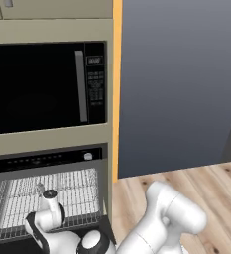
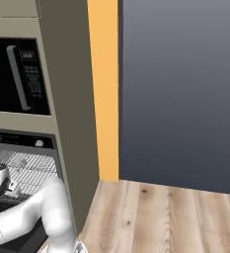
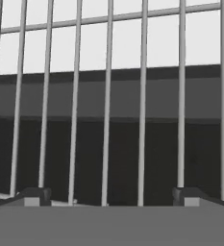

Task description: Take the fish from the oven and place it on the plate on the counter.

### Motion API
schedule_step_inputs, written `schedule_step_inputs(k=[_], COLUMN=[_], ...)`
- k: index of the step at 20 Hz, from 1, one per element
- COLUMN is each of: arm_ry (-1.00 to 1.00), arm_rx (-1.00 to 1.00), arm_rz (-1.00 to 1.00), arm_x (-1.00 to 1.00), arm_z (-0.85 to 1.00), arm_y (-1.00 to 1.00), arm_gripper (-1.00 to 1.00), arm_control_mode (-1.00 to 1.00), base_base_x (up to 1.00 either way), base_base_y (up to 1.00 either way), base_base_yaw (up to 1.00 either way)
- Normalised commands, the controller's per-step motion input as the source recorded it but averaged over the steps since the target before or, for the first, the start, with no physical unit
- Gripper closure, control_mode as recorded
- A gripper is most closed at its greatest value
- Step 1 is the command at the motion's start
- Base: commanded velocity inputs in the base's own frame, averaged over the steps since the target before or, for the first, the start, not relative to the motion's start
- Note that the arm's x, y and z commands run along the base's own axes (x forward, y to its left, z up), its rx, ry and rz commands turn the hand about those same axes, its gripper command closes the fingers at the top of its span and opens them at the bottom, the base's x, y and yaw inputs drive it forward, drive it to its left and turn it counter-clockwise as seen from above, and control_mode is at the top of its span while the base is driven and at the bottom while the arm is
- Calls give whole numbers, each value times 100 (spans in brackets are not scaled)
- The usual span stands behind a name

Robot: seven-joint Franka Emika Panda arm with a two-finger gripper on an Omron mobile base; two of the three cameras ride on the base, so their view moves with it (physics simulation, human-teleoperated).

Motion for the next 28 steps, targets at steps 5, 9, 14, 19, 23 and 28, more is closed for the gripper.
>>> schedule_step_inputs(k=[5,9,14,19,23,28], arm_ry=[7,7,7,7,9,9], arm_rx=[0,0,0,0,0,0], arm_rz=[0,0,0,0,1,3], arm_x=[-100,-100,-100,-100,-100,-100], arm_z=[-91,-87,-84,-81,-73,-63], arm_y=[0,0,0,0,0,0], arm_gripper=[-100,-100,-100,-100,-100,-100], arm_control_mode=[-100,-100,-100,-100,-100,-100], base_base_x=[0,0,0,0,0,0], base_base_y=[0,0,0,0,0,0], base_base_yaw=[0,0,0,0,0,0])
